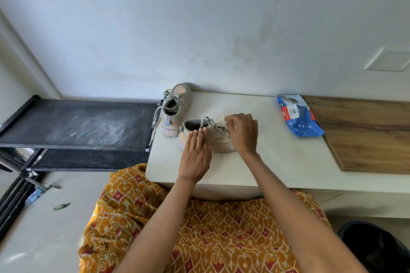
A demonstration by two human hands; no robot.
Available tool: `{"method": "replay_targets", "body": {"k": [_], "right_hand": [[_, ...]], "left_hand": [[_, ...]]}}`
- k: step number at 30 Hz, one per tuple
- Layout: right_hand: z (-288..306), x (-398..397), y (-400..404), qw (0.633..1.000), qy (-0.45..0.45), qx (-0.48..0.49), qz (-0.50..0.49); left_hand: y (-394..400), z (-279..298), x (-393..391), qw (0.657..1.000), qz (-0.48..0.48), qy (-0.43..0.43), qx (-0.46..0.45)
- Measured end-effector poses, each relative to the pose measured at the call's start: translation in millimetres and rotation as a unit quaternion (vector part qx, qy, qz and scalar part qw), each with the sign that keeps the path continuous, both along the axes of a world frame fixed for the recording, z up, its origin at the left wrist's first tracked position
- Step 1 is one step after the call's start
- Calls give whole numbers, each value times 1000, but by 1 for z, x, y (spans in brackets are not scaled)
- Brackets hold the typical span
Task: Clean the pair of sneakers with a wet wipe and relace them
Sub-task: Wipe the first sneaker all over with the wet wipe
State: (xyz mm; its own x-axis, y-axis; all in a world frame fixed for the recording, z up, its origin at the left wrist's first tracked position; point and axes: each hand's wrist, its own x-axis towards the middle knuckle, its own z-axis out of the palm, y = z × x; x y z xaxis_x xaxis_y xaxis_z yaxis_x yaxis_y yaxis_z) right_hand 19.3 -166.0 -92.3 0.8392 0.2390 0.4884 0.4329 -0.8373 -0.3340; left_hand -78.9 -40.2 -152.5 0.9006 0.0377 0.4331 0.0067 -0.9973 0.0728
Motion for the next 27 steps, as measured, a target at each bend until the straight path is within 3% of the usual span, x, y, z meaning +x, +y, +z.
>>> {"method": "replay_targets", "body": {"k": [3, 8, 13, 16, 23, 27], "right_hand": [[-26, -29, 10, 994, -64, -4, 85], [-48, -28, -20, 995, -68, -74, 20], [-21, -24, 9, 996, -63, 48, 29], [-25, -32, 25, 996, -73, 8, 45], [-52, -26, -16, 999, 11, -29, -22], [-35, -21, -11, 985, 96, 111, -95]], "left_hand": [[4, 1, -1, 1000, -19, -10, 6], [6, 4, -1, 999, -24, -20, 22], [3, 0, -2, 999, -16, -33, 2], [6, -4, -1, 999, -30, -28, -1], [5, -2, 0, 1000, -18, -16, 8], [3, -3, -1, 1000, -12, -28, 6]]}}
